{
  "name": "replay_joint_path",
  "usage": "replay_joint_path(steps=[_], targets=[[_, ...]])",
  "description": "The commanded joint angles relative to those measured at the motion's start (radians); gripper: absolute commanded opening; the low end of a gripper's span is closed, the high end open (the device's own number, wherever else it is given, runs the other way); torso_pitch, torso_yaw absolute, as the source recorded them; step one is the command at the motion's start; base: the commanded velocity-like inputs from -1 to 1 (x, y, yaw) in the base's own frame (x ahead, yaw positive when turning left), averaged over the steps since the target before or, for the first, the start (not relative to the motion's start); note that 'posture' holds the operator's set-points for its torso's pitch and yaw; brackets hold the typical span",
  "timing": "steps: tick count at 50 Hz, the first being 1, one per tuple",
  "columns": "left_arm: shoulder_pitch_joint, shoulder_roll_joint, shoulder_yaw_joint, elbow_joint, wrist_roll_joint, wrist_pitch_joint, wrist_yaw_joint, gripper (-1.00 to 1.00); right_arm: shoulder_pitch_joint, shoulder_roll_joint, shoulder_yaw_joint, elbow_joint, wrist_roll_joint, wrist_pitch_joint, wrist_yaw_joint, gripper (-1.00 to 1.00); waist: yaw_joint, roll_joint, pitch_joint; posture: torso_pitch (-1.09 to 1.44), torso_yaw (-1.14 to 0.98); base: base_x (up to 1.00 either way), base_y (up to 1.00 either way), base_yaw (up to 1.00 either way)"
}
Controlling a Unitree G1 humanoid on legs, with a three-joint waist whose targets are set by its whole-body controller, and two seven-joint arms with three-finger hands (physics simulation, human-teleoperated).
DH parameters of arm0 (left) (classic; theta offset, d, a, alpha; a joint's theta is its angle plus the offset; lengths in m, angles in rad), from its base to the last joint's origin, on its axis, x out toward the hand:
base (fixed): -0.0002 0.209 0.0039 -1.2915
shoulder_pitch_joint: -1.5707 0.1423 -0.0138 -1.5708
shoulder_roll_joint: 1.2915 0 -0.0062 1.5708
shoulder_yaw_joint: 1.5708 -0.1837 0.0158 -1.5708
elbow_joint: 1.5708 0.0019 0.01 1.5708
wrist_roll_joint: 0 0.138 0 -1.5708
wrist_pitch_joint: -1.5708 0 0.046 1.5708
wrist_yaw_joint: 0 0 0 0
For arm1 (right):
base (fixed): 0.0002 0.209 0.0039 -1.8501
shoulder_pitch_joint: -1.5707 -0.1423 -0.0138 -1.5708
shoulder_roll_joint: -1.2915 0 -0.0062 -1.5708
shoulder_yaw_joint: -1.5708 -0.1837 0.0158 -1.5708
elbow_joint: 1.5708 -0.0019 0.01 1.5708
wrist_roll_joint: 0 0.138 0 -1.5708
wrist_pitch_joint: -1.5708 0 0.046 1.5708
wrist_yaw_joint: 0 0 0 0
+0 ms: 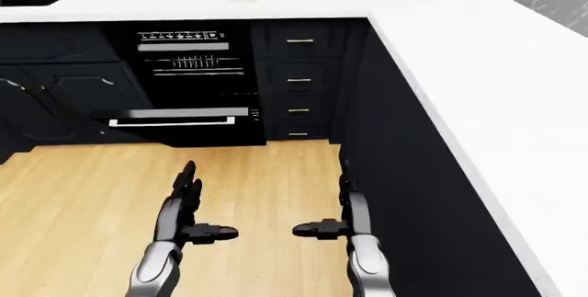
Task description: Close the dishwasher door
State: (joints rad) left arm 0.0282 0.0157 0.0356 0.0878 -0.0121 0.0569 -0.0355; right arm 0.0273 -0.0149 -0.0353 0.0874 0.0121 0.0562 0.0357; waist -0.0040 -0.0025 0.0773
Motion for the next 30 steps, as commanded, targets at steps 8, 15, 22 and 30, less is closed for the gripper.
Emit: replay_joint_path(steps=[8, 15, 22, 30], targets=[[0.011, -0.006, -0.013, -0.207, -0.01, 0.003, 0.004, 1.0, 0.0, 0.004, 0.011, -0.126, 0.038, -0.078, 0.029, 1.0, 0.006, -0.007, -0.075, 0.0, 0.0, 0.0, 0.0, 0.0], [0.013, -0.003, -0.007, -0.248, -0.008, 0.036, 0.006, 1.0, 0.014, 0.003, 0.009, -0.173, 0.04, -0.056, 0.034, 1.0, 0.008, -0.003, -0.079, 0.0, 0.0, 0.0, 0.0, 0.0], [0.014, 0.008, 0.01, -0.268, 0.064, 0.003, 0.041, 1.0, 0.026, 0.002, 0.005, -0.211, 0.044, -0.04, 0.038, 1.0, 0.006, -0.003, -0.087, 0.0, 0.0, 0.0, 0.01, 0.0], [-0.001, 0.006, 0.019, -0.228, 0.054, -0.011, 0.036, 1.0, 0.028, 0.001, 0.002, -0.214, 0.051, -0.042, 0.05, 1.0, -0.001, 0.037, -0.067, 0.0, 0.0, 0.0, 0.18, 0.0]])
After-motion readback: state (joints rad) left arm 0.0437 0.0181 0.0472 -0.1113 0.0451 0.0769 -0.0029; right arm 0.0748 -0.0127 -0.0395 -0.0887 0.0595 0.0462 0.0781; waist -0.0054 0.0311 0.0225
